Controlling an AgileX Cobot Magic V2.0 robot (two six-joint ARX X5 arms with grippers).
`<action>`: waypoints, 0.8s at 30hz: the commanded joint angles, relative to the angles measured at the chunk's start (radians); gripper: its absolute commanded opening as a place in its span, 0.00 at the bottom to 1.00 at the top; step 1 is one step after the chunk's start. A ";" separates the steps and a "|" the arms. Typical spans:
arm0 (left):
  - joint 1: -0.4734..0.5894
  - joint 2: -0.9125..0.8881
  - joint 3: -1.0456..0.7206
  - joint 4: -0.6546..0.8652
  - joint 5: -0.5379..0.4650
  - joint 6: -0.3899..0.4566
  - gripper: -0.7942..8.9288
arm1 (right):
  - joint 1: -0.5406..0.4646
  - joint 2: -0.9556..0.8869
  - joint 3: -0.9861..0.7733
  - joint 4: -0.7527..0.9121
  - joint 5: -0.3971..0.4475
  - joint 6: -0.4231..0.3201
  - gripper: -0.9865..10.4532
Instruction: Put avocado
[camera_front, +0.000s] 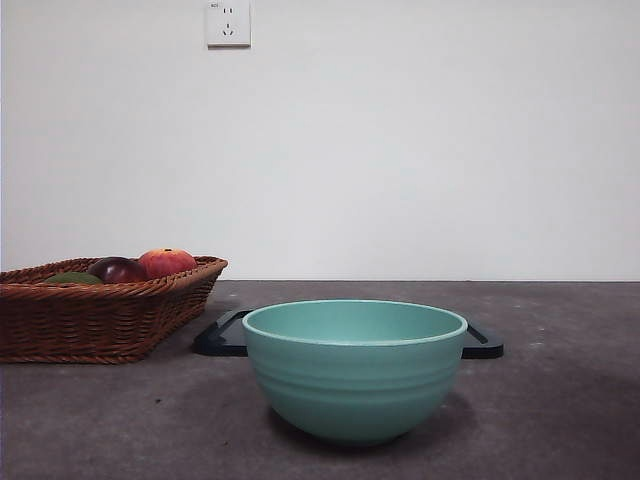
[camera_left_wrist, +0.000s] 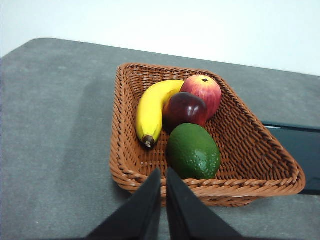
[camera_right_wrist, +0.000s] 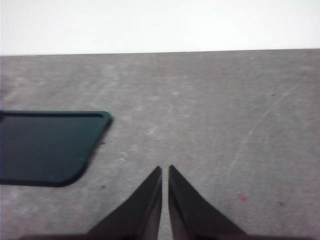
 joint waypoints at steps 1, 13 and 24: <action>-0.001 -0.001 -0.009 -0.006 -0.002 -0.028 0.10 | 0.000 -0.002 0.004 0.010 -0.004 0.096 0.10; -0.003 0.001 0.128 -0.004 -0.004 -0.230 0.10 | 0.000 0.025 0.216 -0.003 0.007 0.278 0.10; -0.003 0.166 0.449 -0.104 -0.006 -0.186 0.10 | 0.000 0.251 0.545 -0.152 -0.077 0.227 0.10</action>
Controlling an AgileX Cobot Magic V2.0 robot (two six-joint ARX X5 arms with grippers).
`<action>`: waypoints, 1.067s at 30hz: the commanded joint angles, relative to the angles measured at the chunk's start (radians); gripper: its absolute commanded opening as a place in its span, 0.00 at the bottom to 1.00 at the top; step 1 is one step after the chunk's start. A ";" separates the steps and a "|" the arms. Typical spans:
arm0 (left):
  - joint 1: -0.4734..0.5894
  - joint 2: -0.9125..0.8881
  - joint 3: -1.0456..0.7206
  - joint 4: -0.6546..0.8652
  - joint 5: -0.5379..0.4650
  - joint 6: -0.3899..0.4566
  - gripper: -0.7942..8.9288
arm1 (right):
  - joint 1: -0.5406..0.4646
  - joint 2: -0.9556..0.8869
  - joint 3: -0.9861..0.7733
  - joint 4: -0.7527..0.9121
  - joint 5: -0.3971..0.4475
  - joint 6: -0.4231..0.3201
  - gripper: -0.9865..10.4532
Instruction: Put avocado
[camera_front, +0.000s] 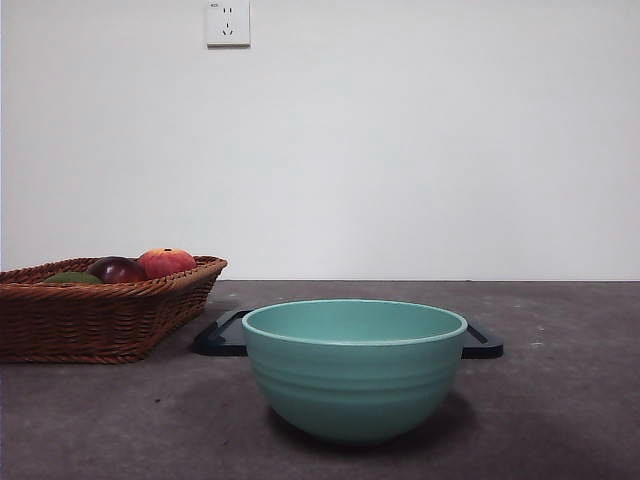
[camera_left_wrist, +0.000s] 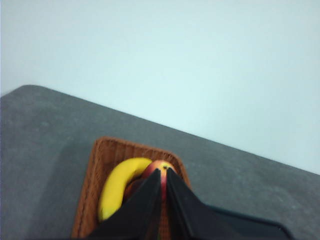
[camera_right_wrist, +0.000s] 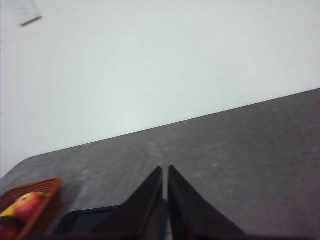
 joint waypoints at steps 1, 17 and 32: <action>-0.003 0.076 0.121 -0.043 -0.005 0.037 0.10 | 0.000 0.068 0.090 -0.044 -0.038 -0.045 0.10; -0.036 0.374 0.521 -0.201 0.190 0.155 0.10 | 0.052 0.410 0.432 -0.278 -0.252 -0.190 0.10; -0.170 0.432 0.523 -0.343 0.192 0.189 0.10 | 0.240 0.529 0.441 -0.412 -0.265 -0.266 0.10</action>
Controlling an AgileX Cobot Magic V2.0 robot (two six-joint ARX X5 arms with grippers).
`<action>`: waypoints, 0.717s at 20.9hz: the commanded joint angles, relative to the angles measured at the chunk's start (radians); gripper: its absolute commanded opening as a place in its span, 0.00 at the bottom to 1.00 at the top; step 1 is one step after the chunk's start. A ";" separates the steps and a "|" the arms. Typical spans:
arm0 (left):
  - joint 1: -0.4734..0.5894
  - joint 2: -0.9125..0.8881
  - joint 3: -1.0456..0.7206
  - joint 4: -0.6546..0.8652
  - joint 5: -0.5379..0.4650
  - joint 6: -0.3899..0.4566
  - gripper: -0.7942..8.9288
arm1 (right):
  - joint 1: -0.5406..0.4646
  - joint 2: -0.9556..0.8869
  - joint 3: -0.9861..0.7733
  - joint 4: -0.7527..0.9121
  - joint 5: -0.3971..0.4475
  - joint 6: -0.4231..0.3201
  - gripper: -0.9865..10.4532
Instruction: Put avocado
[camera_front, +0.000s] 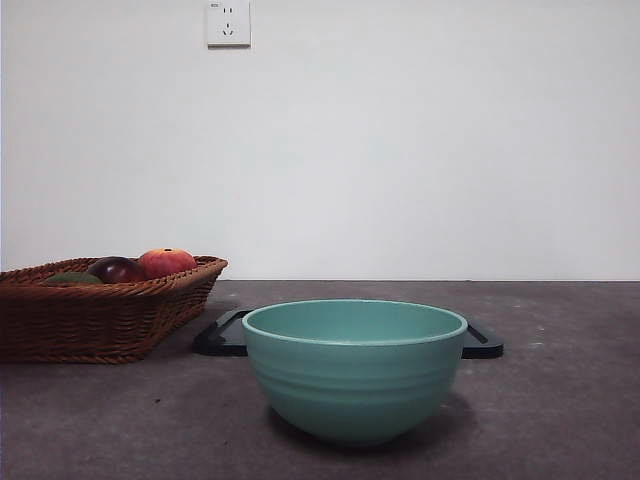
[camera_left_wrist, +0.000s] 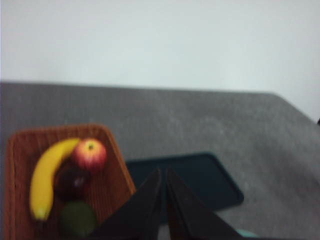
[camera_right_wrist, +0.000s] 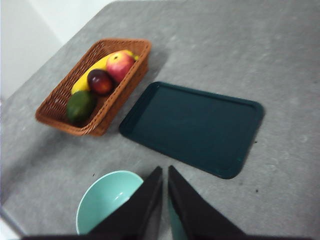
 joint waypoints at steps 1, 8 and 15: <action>-0.005 0.016 0.019 -0.029 0.005 0.035 0.10 | 0.018 0.004 0.019 0.003 -0.004 -0.033 0.10; -0.004 0.060 0.019 -0.144 0.042 0.041 0.14 | 0.025 0.004 0.019 -0.005 -0.002 -0.038 0.12; -0.004 0.064 0.019 -0.148 0.044 0.040 0.71 | 0.025 0.004 0.019 -0.005 0.000 -0.034 0.55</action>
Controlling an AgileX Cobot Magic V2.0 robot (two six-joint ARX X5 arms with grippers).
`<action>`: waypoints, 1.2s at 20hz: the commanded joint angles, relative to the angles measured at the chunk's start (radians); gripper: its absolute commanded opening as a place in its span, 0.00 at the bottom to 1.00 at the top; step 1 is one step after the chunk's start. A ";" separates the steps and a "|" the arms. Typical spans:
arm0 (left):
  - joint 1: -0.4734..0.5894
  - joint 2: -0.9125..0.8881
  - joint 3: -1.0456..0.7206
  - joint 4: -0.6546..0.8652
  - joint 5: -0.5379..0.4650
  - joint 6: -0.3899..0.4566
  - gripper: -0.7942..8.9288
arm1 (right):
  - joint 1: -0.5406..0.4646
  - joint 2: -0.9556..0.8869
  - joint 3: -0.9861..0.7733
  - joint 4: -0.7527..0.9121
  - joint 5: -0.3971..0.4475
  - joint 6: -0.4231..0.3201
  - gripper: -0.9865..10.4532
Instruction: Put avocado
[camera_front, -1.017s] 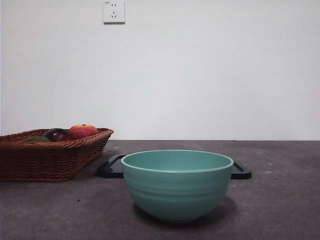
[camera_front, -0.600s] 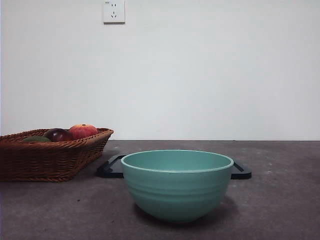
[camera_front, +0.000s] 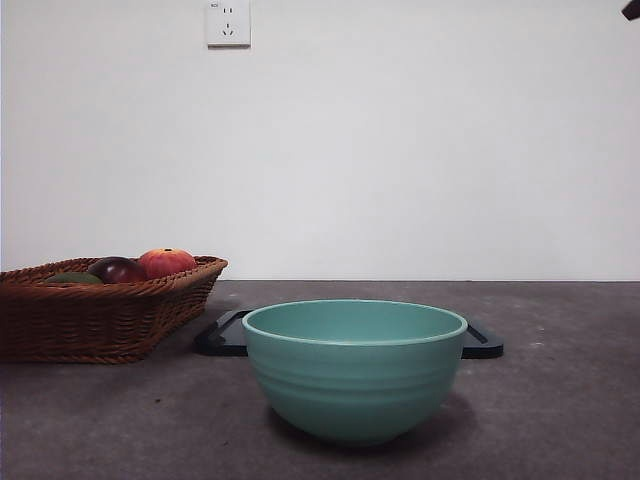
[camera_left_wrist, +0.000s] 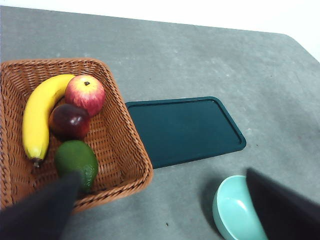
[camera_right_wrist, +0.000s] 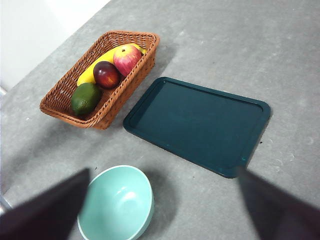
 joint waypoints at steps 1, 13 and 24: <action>-0.002 0.005 0.019 0.009 0.009 0.009 0.71 | 0.005 0.004 0.019 0.004 -0.001 -0.008 0.55; 0.000 0.206 0.078 -0.087 -0.016 0.025 0.71 | 0.005 0.004 0.019 0.010 -0.002 -0.007 0.55; 0.008 0.879 0.338 -0.120 -0.198 0.016 0.71 | 0.005 0.004 0.019 0.013 -0.002 -0.007 0.55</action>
